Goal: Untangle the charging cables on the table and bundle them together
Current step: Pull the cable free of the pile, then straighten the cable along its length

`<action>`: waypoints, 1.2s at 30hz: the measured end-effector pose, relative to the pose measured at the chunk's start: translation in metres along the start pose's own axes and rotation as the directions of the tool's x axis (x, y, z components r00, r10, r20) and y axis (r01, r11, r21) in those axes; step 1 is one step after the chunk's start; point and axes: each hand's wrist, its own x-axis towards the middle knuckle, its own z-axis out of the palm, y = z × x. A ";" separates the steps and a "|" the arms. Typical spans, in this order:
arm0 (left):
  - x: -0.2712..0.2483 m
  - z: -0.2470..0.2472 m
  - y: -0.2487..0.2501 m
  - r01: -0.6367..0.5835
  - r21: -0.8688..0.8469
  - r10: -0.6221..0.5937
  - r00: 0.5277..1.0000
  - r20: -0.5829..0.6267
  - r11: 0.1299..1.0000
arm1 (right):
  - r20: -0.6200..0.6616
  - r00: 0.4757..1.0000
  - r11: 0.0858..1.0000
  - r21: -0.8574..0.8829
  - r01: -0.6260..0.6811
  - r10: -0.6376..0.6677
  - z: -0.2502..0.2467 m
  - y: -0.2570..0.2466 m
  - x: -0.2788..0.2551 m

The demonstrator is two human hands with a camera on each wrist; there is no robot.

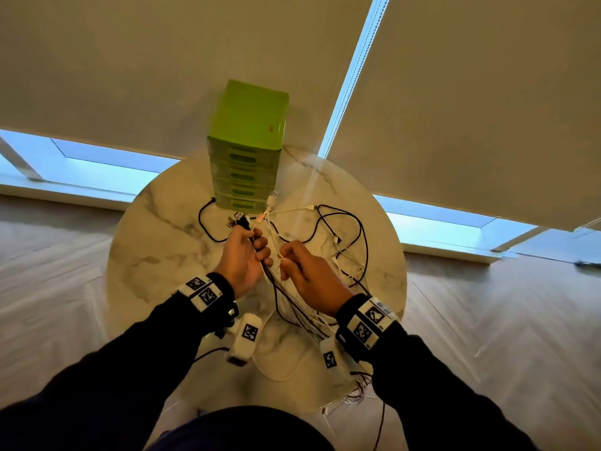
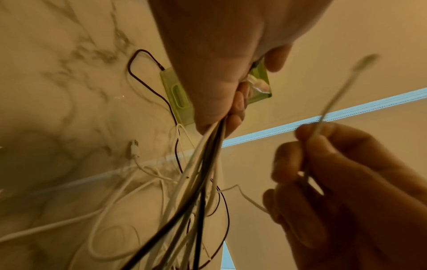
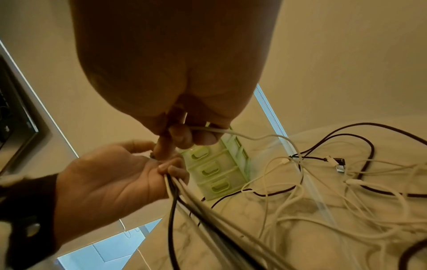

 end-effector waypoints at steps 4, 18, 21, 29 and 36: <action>-0.008 0.012 -0.009 -0.066 -0.016 0.067 0.995 0.074 0.998 | 0.013 0.999 0.998 -0.050 -0.042 0.043 0.002 0.003 -0.001; 0.001 0.024 -0.011 -0.202 0.260 0.221 0.974 -0.046 0.944 | 0.134 0.991 0.979 -0.201 0.011 0.017 -0.002 0.026 -0.015; 0.003 0.027 0.004 -0.204 0.076 0.208 0.977 -0.045 0.976 | 0.145 0.989 0.980 -0.197 -0.007 0.037 -0.003 0.050 -0.026; 0.010 0.023 0.054 -0.269 0.218 0.282 0.959 -0.029 0.938 | 0.158 0.913 0.901 -0.293 -0.320 0.375 -0.022 0.132 -0.038; 0.007 0.037 0.020 -0.164 0.448 0.216 0.974 -0.068 0.879 | -0.228 0.918 0.924 -0.131 -0.359 0.324 -0.037 0.060 0.031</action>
